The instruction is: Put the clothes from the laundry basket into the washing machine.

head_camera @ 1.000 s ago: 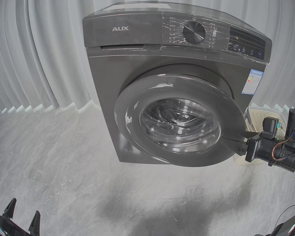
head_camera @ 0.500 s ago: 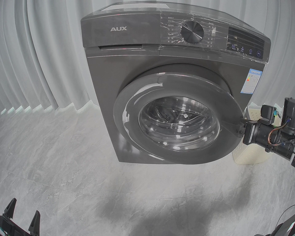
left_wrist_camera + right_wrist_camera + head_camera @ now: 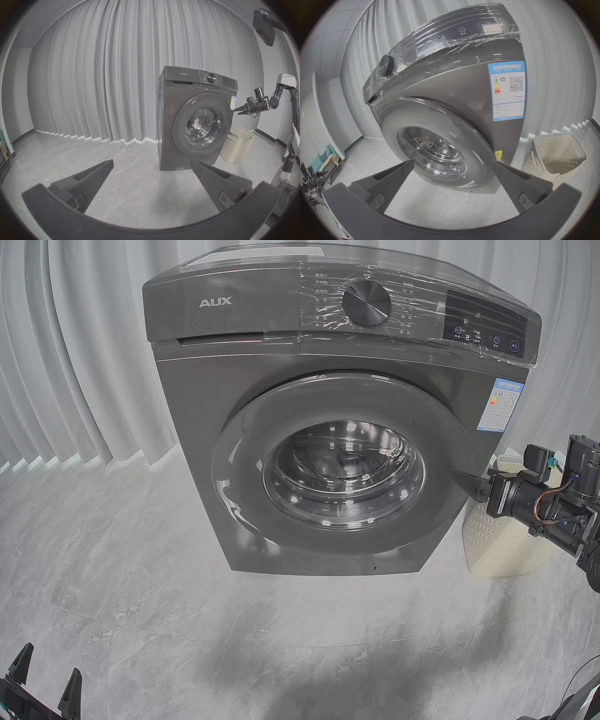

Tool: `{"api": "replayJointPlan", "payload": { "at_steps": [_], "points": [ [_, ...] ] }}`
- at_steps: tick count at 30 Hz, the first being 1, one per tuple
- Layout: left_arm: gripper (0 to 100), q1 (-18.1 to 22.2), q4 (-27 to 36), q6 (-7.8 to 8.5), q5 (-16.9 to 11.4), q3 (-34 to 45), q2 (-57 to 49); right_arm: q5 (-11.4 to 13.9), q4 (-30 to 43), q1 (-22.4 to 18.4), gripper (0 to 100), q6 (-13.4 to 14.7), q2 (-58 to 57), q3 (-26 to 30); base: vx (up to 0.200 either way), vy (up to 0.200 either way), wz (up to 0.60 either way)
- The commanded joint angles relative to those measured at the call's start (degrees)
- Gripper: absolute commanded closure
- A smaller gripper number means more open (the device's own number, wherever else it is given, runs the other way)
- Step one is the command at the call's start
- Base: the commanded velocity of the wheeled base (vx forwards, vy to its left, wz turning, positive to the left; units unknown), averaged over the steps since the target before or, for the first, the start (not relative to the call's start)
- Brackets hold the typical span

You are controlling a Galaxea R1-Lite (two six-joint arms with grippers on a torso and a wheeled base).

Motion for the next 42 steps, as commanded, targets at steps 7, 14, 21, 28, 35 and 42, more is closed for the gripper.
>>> {"api": "replayJointPlan", "payload": {
  "at_steps": [7, 14, 21, 28, 35, 42],
  "points": [
    [0, 0.0, 0.1, -0.36, -0.2, 0.9, -0.8, 1.5, 5.4, 7.8, 0, -0.5, -9.5, 9.4, 0.0, 0.0, 0.0],
    [0, 0.0, 0.0, -0.19, -0.2, 0.9, -0.8, 1.5, 4.9, 9.3, 100, -0.4, -9.8, 10.2, 0.171, 0.0, 0.0],
    [0, 0.0, 0.0, -0.27, -0.2, 0.9, -0.8, 1.7, 4.7, 9.3, 100, -0.3, -9.5, 9.6, 0.2, 0.0, 0.0],
    [0, 0.0, 0.0, -0.36, -0.1, 0.9, -0.8, 0.8, 4.6, 8.3, 100, 0.0, -8.4, 7.6, 0.143, 0.0, 0.0],
    [0, 0.0, 0.0, -0.36, -0.1, 0.9, -0.8, 0.7, 4.6, 5.8, 100, -0.2, -6.4, 5.0, 0.0, 0.0, 0.0],
    [0, 0.0, 0.0, -0.45, -0.1, 0.9, -0.8, -0.6, 4.4, 6.0, 100, -0.2, -5.8, 4.4, 0.086, 0.0, 0.0]
  ]
}}
